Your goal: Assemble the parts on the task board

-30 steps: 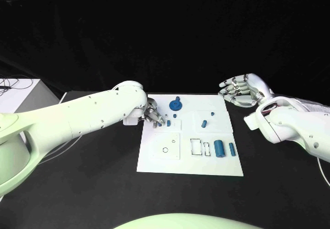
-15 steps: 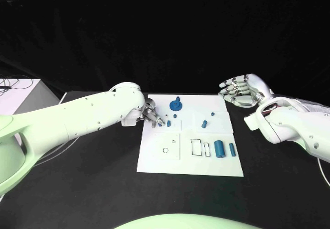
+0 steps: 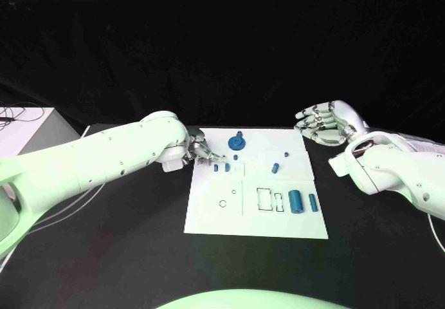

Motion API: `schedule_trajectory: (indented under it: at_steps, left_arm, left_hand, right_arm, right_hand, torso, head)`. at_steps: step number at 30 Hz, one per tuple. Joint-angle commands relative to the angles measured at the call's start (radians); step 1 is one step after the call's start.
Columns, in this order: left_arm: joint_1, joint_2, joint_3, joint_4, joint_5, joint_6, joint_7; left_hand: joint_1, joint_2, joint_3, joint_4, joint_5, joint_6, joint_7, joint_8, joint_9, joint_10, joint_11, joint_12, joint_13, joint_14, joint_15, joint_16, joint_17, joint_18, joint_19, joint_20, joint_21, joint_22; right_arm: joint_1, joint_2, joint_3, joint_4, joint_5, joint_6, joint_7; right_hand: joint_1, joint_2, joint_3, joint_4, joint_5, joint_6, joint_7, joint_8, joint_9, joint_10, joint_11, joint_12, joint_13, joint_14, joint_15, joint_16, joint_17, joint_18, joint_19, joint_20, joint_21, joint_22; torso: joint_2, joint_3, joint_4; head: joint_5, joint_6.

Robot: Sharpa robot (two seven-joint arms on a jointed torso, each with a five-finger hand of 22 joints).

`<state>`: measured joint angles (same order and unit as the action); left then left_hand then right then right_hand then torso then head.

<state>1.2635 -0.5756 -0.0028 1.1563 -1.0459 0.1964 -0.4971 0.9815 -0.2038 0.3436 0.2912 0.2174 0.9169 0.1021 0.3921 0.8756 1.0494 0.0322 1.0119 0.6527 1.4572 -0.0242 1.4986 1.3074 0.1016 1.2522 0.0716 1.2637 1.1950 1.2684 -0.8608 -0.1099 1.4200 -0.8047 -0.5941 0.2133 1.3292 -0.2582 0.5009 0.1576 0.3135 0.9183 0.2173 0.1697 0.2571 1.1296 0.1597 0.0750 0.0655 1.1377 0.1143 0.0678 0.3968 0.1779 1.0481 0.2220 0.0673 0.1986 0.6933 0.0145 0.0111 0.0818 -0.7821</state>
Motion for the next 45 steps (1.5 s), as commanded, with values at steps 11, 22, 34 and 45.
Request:
schedule_trajectory:
  at_steps: [11, 22, 34, 45]
  left_arm:
    - [-0.038, -0.052, 0.035, 0.076, 0.092, -0.342, 0.375]
    - [-0.101, 0.004, 0.031, 0.031, -0.217, -0.544, 0.615]
    - [-0.111, 0.081, 0.008, -0.036, -0.394, -0.439, 0.507]
    - [-0.111, 0.114, 0.004, -0.058, -0.469, -0.364, 0.392]
  left_hand:
    - [0.384, 0.004, 0.013, -0.028, 0.021, -0.184, 0.075, 0.02, -0.16, -0.253, 0.079, -0.17, -0.193, -0.478, 0.075, -0.339, -0.495, 0.081, -0.329, 0.081, -0.433, -0.387]
    - [0.518, -0.058, 0.193, -0.147, 0.012, -0.147, 0.064, 0.008, -0.331, -0.237, 0.075, -0.262, -0.336, -0.467, 0.068, -0.282, -0.539, 0.08, -0.34, 0.069, -0.359, -0.319]
    - [0.457, -0.074, 0.168, -0.149, 0.011, -0.131, 0.024, -0.015, -0.411, -0.297, 0.078, -0.314, -0.404, -0.465, 0.068, -0.23, -0.571, 0.082, -0.348, 0.074, -0.342, -0.299]
    - [0.431, -0.075, 0.17, -0.142, 0.011, -0.059, 0.019, -0.025, -0.447, -0.246, 0.073, -0.32, -0.438, -0.398, 0.069, -0.151, -0.521, 0.079, -0.319, 0.074, -0.304, -0.269]
  right_arm:
    - [-0.001, -0.007, 0.0, 0.004, -0.002, 0.009, 0.011]
    - [-0.001, -0.004, 0.0, 0.002, -0.002, 0.011, 0.012]
    - [-0.001, -0.001, 0.0, 0.005, -0.002, 0.009, 0.012]
    - [0.0, 0.0, 0.0, 0.007, 0.0, 0.013, 0.017]
  right_hand:
    - [0.005, 0.004, -0.006, -0.003, 0.007, 0.001, 0.008, -0.004, -0.002, -0.006, 0.001, -0.001, -0.001, -0.005, -0.001, 0.0, -0.002, 0.005, -0.004, 0.001, -0.002, -0.002]
    - [0.007, 0.005, -0.005, -0.004, 0.01, 0.002, 0.008, -0.004, -0.002, -0.006, 0.001, -0.001, -0.001, -0.005, -0.001, 0.0, -0.003, 0.006, -0.004, 0.001, -0.002, -0.004]
    - [0.007, 0.005, -0.005, -0.004, 0.01, 0.002, 0.008, -0.004, -0.002, -0.006, 0.001, -0.001, -0.001, -0.005, -0.001, 0.0, -0.003, 0.006, -0.004, 0.001, -0.002, -0.004]
    - [0.007, 0.005, -0.005, -0.005, 0.012, 0.002, 0.008, -0.004, -0.002, -0.006, 0.001, -0.001, -0.001, -0.005, -0.001, 0.0, -0.004, 0.006, -0.004, 0.001, -0.002, -0.005]
  torso:
    - [0.001, -0.0005, -0.0008]
    - [0.002, -0.0012, -0.0023]
    - [0.004, 0.0009, -0.0015]
    - [0.003, 0.0019, -0.0013]
  head:
    - [-0.01, 0.009]
    - [-0.018, 0.021]
    - [-0.025, 0.024]
    - [-0.027, 0.017]
